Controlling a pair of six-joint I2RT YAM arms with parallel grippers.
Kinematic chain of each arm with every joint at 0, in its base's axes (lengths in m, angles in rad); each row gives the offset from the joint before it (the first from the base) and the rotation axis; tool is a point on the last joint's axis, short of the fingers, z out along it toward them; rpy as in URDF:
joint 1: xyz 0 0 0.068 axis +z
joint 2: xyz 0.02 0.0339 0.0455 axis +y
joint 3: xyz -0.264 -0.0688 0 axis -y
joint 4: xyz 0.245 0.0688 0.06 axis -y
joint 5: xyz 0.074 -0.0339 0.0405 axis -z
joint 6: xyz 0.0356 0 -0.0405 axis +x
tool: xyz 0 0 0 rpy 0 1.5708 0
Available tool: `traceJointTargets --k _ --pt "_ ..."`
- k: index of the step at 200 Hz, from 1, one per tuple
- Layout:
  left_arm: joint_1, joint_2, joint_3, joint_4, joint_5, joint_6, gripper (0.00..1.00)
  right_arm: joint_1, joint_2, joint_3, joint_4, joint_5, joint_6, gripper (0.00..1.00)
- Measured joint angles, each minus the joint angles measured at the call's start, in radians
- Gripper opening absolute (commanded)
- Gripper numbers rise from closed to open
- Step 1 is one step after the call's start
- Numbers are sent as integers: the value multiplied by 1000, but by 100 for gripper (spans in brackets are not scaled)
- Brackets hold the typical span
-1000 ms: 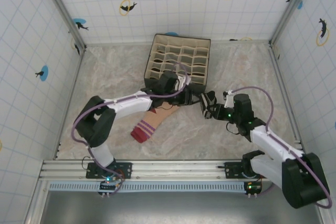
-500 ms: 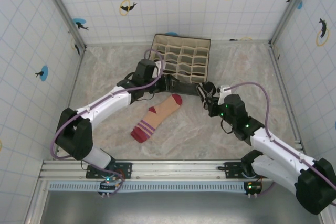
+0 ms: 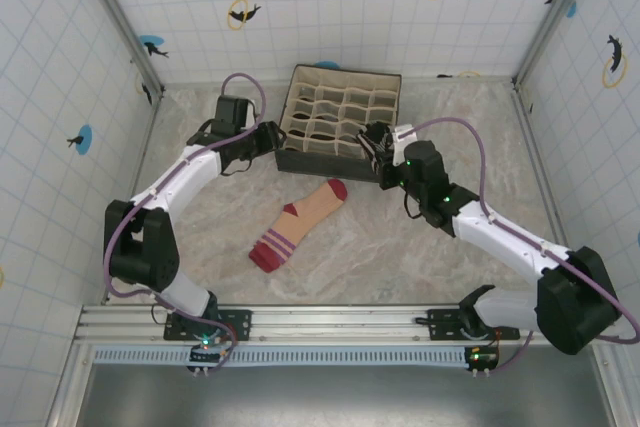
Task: Roll the socks
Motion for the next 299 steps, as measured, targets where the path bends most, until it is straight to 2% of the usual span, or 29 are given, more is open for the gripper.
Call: traceJointTargets --k 40,79,127,172,299 --pt "48 108 51 0 4 37 60 -3 130 52 112 -32 -55 0" --pt "52 180 56 15 53 36 58 -17 317 177 195 -54 -78 0" --pt "52 188 47 55 115 25 56 -69 506 317 309 -87 -78 0" --pt "52 188 7 85 170 -13 54 -112 621 343 411 -128 -71 0" --pt "8 182 -39 120 208 -82 53 -157 719 335 576 -190 -43 0"
